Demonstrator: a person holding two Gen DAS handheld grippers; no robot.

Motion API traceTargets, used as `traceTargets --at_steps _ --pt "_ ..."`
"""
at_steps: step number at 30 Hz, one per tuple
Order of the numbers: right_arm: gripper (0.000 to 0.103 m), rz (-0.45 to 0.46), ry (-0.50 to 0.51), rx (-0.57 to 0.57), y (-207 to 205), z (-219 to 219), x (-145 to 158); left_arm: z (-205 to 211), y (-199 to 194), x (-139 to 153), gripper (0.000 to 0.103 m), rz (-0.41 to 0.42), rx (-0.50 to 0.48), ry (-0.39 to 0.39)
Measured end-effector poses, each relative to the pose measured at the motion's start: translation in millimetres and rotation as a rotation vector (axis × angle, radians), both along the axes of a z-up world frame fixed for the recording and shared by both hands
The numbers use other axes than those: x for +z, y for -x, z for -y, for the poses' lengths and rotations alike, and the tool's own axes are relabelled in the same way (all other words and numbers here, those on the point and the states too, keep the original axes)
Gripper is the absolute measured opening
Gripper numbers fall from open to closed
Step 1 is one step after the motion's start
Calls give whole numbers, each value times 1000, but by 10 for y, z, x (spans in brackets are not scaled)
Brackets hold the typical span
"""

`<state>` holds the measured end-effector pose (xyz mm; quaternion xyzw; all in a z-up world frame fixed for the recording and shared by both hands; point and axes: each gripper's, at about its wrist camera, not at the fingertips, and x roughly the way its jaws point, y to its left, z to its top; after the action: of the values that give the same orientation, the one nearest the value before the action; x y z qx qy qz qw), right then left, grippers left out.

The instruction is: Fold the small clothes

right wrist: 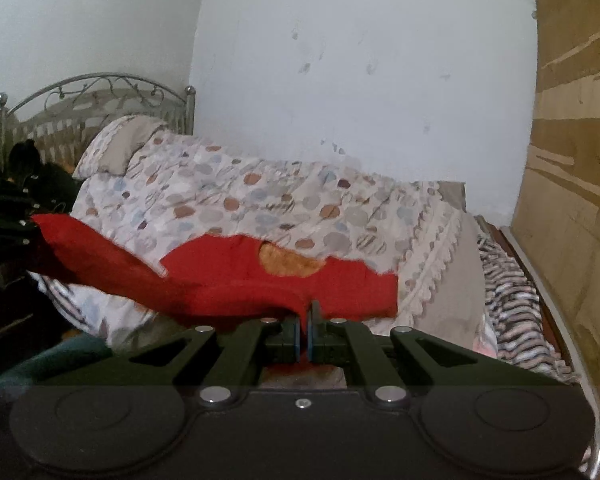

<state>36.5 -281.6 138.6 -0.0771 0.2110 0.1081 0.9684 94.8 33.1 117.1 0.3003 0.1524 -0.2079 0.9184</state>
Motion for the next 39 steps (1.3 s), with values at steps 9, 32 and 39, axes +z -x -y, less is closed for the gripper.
traceTargets --at_steps 9,32,39 --pt "2 -26 43 -23 -1714 145 38 190 -1818 200 5 -174 -16 -40" --pt "10 -461 -187 -165 -4202 429 -1640 -267 -3896 -1118 92 -583 176 199" --pt "14 -453 -211 -190 -4248 424 -1725 -975 -3615 -908 102 -563 382 535"
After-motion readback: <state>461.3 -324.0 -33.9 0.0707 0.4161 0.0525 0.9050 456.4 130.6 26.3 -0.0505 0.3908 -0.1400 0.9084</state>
